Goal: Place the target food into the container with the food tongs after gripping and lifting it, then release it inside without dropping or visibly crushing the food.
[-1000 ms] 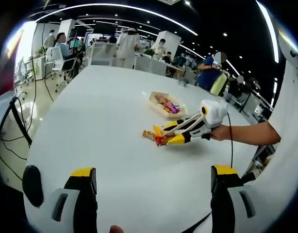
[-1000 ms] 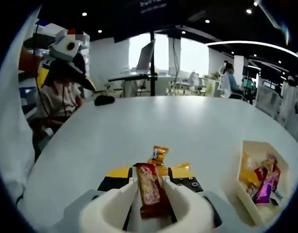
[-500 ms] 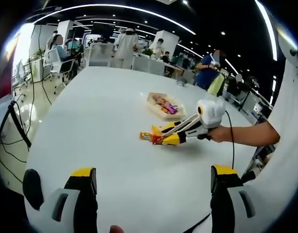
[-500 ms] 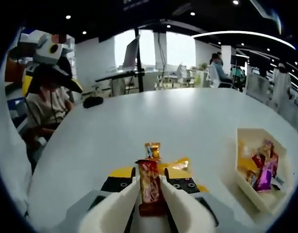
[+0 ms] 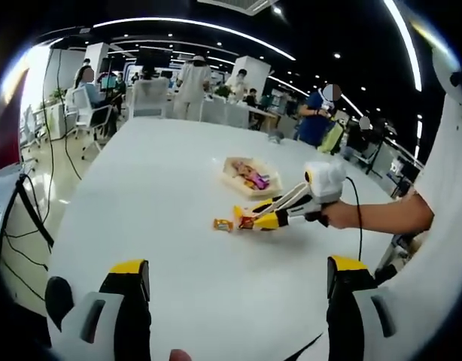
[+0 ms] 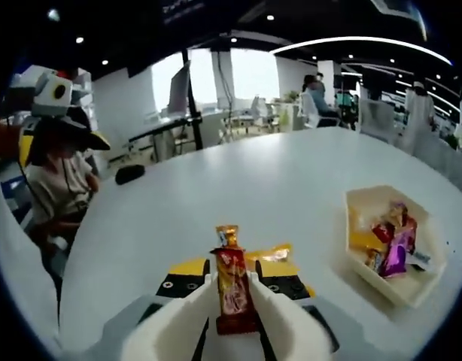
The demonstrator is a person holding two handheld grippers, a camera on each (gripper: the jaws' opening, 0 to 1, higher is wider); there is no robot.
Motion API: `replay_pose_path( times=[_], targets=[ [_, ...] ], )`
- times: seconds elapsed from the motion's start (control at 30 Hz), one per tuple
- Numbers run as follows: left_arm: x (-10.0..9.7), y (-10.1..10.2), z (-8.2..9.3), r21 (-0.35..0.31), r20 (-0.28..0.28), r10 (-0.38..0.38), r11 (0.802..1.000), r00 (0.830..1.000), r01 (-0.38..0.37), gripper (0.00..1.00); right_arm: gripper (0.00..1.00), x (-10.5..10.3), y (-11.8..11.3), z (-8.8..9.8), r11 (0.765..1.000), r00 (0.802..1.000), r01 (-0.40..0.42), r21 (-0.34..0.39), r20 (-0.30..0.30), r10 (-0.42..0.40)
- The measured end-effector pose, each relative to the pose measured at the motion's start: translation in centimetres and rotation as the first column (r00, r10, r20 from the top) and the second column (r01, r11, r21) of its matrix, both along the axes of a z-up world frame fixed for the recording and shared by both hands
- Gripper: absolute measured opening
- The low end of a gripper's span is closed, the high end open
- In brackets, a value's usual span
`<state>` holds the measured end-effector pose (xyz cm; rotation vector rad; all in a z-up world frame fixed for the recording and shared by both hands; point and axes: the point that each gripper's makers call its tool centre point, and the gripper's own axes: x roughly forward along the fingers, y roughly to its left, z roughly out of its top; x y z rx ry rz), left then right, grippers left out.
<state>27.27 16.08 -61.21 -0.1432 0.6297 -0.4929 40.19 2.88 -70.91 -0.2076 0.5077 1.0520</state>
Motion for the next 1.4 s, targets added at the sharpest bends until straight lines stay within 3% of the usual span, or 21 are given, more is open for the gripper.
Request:
replay_pose_path(
  times=[0.13, 0.23, 0.43, 0.8, 0.97, 1.13, 1.4],
  targets=[
    [0.1, 0.2, 1.2, 0.000, 0.035, -0.010, 1.000, 0.999, 0.010, 0.98, 0.23, -0.7, -1.0, 1.4, 0.999, 0.999, 0.046, 0.005, -0.006, -0.046],
    [0.3, -0.2, 2.0, -0.013, 0.063, -0.024, 1.000, 0.998, 0.024, 0.98, 0.23, -1.0, -2.4, 2.9, 0.995, 0.994, 0.104, 0.005, 0.038, -0.104],
    [0.7, -1.9, 3.0, -0.020, 0.102, -0.114, 0.993, 0.988, 0.117, 0.98, 0.23, -2.1, -5.1, 5.3, 0.977, 0.976, 0.210, 0.038, 0.045, -0.212],
    [2.9, -5.3, 4.5, -0.059, 0.177, -0.244, 0.964, 0.954, 0.257, 0.98, 0.23, -2.9, -10.4, 9.8, 0.898, 0.897, 0.428, 0.100, 0.072, -0.436],
    [3.6, -7.1, 4.9, -0.083, 0.205, -0.291, 0.946, 0.935, 0.312, 0.98, 0.23, -2.8, -12.1, 11.2, 0.876, 0.874, 0.471, 0.105, 0.078, -0.479],
    [4.1, -7.5, 5.0, -0.091, 0.214, -0.308, 0.939, 0.927, 0.333, 0.98, 0.23, -2.9, -13.7, 12.2, 0.852, 0.848, 0.514, 0.105, 0.092, -0.522],
    [4.4, -6.9, 5.0, -0.090, 0.216, -0.302, 0.941, 0.928, 0.327, 0.98, 0.23, -2.3, -14.1, 12.8, 0.848, 0.841, 0.521, 0.100, 0.107, -0.530]
  ],
)
